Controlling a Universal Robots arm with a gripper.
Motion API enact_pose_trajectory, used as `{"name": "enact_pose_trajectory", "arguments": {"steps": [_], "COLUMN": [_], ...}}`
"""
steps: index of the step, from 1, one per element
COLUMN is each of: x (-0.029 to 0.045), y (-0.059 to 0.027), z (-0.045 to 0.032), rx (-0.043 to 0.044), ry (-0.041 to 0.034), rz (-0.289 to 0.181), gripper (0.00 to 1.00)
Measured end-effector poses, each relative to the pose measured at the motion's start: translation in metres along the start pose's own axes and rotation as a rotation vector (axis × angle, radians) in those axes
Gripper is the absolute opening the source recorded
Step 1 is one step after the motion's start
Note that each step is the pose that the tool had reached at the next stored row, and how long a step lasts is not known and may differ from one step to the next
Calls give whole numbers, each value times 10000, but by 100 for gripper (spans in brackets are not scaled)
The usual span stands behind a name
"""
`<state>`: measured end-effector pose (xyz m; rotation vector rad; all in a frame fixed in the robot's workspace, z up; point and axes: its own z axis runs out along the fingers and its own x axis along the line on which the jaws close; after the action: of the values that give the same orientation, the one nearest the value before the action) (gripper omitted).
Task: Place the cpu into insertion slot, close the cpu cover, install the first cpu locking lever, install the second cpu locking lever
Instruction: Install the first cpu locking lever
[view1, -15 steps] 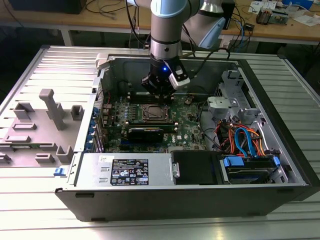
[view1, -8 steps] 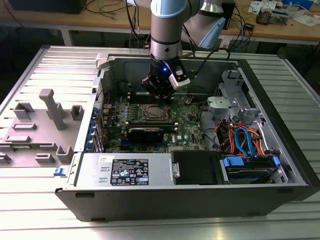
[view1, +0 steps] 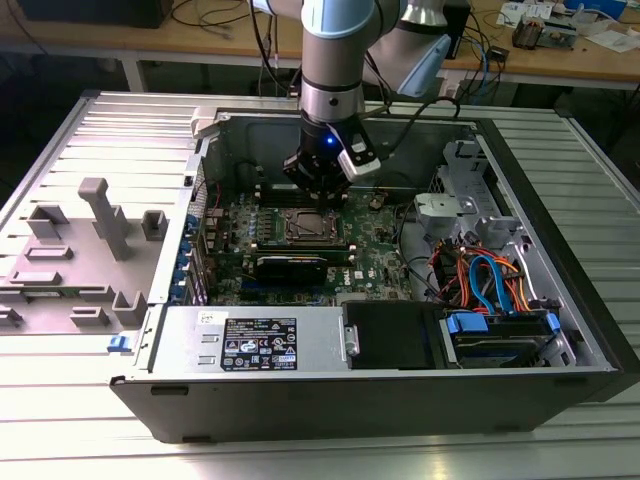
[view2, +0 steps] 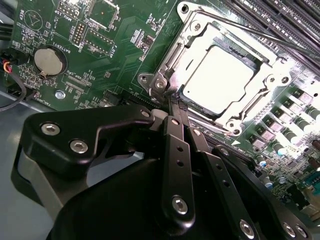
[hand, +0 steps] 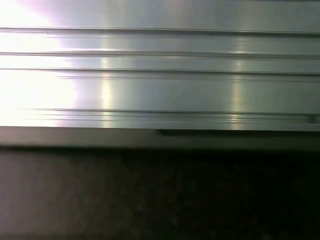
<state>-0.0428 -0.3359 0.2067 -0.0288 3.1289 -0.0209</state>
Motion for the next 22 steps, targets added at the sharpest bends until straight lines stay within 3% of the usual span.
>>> {"name": "enact_pose_trajectory", "arguments": {"steps": [12,18,22], "x": [-12,-12,-12], "y": [-4,-4,-4], "z": [36,37,24], "rx": [-15,-244,-280], "ry": [-2,-9,-9], "rz": [0,3,3], "gripper": [11,11,11]}}
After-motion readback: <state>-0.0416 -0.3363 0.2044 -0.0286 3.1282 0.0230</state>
